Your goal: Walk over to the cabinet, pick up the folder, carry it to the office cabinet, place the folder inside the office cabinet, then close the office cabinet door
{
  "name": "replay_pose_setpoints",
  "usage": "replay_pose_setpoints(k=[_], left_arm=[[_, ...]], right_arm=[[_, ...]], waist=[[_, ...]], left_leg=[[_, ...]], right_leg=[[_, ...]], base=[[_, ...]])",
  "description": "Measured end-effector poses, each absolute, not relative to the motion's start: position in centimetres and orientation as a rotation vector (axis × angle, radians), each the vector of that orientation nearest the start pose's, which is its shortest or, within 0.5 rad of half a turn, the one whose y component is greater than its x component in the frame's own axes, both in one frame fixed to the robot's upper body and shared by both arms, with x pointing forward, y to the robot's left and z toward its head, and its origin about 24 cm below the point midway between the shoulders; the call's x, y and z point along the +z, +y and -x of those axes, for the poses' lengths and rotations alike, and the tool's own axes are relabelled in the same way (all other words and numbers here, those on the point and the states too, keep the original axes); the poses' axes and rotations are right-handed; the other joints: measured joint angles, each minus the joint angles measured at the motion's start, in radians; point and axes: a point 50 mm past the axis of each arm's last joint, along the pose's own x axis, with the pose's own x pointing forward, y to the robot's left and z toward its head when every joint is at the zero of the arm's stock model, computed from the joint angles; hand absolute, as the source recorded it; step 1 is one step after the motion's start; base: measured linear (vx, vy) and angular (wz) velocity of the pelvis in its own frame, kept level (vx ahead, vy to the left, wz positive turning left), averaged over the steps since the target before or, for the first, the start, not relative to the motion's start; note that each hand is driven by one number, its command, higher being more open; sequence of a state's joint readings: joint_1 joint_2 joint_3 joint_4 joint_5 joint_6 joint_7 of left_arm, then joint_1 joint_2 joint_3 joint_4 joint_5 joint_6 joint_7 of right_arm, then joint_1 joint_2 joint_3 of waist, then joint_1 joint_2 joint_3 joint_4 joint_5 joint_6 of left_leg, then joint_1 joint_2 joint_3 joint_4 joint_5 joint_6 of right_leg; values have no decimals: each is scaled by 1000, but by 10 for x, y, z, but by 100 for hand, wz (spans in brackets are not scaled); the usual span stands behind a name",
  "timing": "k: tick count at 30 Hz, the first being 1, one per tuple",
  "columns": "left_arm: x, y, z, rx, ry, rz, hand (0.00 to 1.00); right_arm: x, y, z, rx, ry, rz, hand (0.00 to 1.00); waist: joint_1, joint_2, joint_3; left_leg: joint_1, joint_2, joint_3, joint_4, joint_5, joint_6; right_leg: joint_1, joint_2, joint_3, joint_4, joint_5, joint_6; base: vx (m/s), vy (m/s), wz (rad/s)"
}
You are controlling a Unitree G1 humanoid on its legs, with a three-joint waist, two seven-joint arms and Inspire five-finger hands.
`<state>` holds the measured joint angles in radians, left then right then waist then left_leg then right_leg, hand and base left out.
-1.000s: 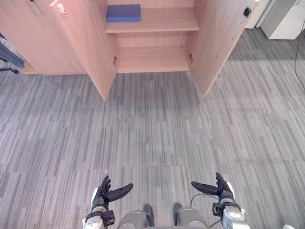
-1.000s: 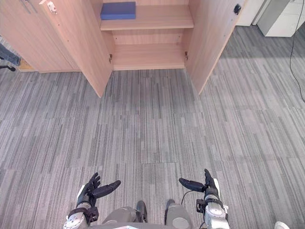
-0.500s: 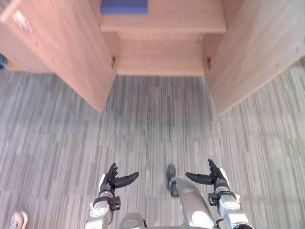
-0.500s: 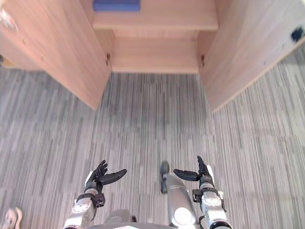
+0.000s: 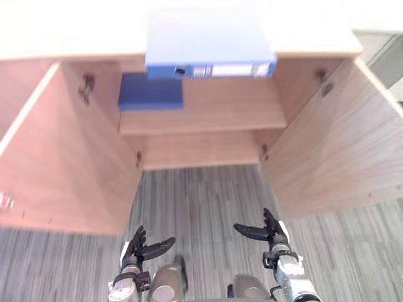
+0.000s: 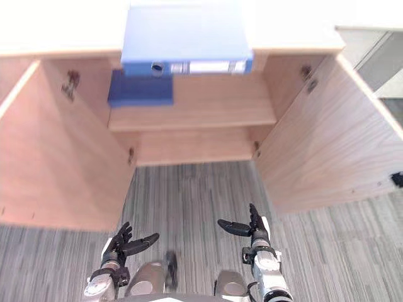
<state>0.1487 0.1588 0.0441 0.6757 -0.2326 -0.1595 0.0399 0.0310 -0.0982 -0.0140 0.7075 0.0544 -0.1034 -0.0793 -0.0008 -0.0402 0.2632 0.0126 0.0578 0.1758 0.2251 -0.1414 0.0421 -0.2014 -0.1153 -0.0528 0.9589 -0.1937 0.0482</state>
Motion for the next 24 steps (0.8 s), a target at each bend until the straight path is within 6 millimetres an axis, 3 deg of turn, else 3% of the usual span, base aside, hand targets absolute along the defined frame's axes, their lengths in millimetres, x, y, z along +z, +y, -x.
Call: replay_pose_setpoints(k=[2,3,4,5,6,7,11,14,15,19,24], left_arm=[[-106,222,-157,265,622,60,100],[-106,223,-157,274,620,66,100],[-106,224,-156,282,622,68,100],[-106,227,-154,289,626,62,100],[-111,222,-152,289,648,79,100],[-115,213,-153,284,670,104,100],[-117,193,-156,243,667,145,100],[-116,188,-156,212,658,146,100],[-114,188,-156,212,650,147,100],[-114,197,-150,245,654,133,100],[-90,209,-148,274,536,94,100]], right_arm=[[-105,-190,-185,-137,641,74,100],[-107,-190,-182,-134,655,74,100],[-109,-191,-178,-136,665,75,100],[-112,-193,-172,-142,682,76,100],[-118,-200,-158,-157,730,100,100],[-121,-208,-160,-172,765,128,100],[-120,-217,-158,-216,767,128,100],[-118,-219,-157,-239,749,110,100],[-116,-219,-159,-242,728,107,100],[-120,-217,-153,-246,751,94,100],[-128,-220,-132,-279,813,80,100]], waist=[[-3,24,11],[-14,30,8],[-24,29,2],[-29,19,-10],[-36,19,-21],[-34,43,-30],[-39,48,-27],[-14,49,-29],[-14,65,-38],[-5,72,-62],[7,76,-68]], left_leg=[[64,38,-2,-24,0,0],[84,61,-9,-14,-3,-5],[94,72,-23,2,-24,-39],[98,64,-34,18,-49,-79],[114,73,-61,61,-113,-138],[90,89,-100,87,-129,-139],[-6,87,-91,205,-108,-156],[-67,96,-4,206,-107,-118],[-87,98,6,115,-35,-101],[-39,55,14,-26,2,-90],[30,27,7,-126,33,-84]], right_leg=[[-81,36,-62,-116,-67,-32],[-118,67,-70,-290,-68,-30],[-122,88,-61,-495,-20,-26],[-105,87,-44,-661,90,-35],[-87,82,-33,-761,305,-63],[-91,98,-30,-738,277,-82],[-13,89,-80,-733,200,-96],[76,81,-104,-769,175,-86],[77,84,-109,-768,167,-69],[104,64,-99,-859,211,-30],[161,58,-112,-918,226,-22]], base=[[509,-154,3],[497,-209,21],[514,-223,35],[546,-256,56],[589,-236,41],[549,-227,35],[263,-123,39],[101,-10,27],[30,41,10],[69,128,5],[60,50,7]])
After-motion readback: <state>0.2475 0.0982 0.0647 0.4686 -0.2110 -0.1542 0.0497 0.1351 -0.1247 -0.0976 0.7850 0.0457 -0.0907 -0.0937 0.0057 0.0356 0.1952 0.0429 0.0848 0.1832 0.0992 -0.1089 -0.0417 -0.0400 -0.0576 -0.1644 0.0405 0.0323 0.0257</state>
